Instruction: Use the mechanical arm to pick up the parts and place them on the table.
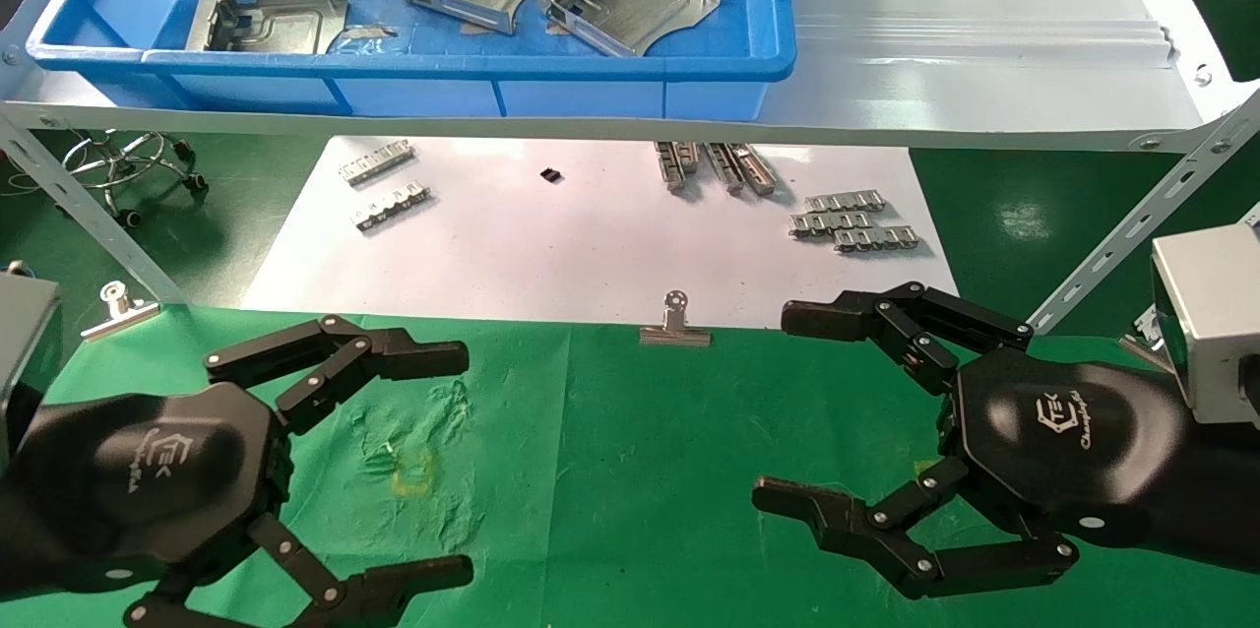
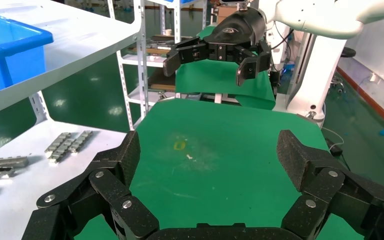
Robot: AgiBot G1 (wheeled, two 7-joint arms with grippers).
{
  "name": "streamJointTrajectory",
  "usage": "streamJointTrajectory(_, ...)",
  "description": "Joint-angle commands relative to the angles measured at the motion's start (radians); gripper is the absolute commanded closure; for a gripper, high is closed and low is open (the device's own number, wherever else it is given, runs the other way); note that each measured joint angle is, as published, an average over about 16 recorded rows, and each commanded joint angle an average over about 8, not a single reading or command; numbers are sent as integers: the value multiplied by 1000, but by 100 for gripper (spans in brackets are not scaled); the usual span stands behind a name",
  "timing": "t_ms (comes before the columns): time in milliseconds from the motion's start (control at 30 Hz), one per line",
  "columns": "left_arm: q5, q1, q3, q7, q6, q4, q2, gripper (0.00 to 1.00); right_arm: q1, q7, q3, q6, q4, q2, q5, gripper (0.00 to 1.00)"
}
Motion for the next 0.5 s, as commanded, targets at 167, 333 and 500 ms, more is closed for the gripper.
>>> streamJointTrajectory(167, 0, 0, 0, 0, 0, 0, 0, 0, 0, 0, 0, 0, 0, 0, 0, 8)
streamJointTrajectory(333, 0, 0, 0, 0, 0, 0, 0, 0, 0, 0, 0, 0, 0, 0, 0, 0)
streamJointTrajectory(500, 0, 0, 0, 0, 0, 0, 0, 0, 0, 0, 0, 0, 0, 0, 0, 55)
